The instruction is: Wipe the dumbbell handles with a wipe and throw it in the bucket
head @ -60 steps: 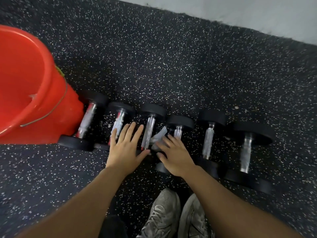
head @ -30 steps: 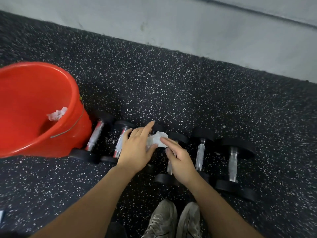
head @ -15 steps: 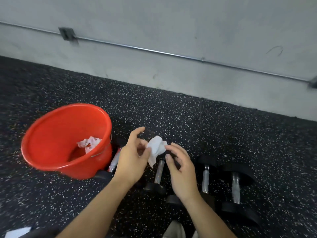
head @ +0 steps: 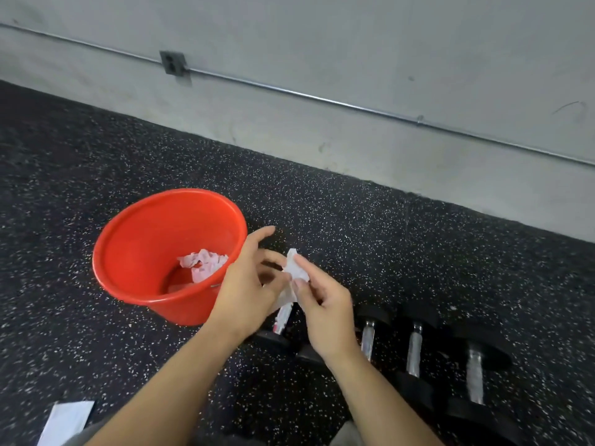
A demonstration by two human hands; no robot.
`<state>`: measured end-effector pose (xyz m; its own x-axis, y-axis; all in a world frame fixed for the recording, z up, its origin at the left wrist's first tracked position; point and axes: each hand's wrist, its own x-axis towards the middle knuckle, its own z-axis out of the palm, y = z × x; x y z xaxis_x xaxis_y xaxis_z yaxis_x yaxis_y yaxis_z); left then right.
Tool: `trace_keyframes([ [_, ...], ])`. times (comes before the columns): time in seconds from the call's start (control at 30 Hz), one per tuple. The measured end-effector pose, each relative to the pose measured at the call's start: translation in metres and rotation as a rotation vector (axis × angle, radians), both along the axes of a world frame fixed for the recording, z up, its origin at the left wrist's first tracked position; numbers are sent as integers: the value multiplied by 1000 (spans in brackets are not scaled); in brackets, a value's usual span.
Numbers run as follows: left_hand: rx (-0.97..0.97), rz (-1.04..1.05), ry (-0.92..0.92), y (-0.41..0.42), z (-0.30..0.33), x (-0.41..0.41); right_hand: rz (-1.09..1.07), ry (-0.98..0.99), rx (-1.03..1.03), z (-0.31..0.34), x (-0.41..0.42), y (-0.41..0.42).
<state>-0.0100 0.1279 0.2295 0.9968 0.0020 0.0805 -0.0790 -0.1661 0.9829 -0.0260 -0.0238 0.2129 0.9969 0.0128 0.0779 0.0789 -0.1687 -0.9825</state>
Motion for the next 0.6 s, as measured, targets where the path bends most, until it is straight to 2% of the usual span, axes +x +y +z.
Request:
trace_keyframes([
  [0.17, 32, 58, 32, 13, -25, 29, -9, -29, -113, -14, 23, 14],
  [0.3, 72, 107, 78, 18, -58, 49, -73, 23, -84, -39, 49, 21],
  [0.47, -21, 192, 196, 20, -99, 64, -186, 196, 41, -83, 77, 34],
  [0.6, -27, 241, 279, 16, -129, 76, -114, 426, 196, -114, 86, 49],
])
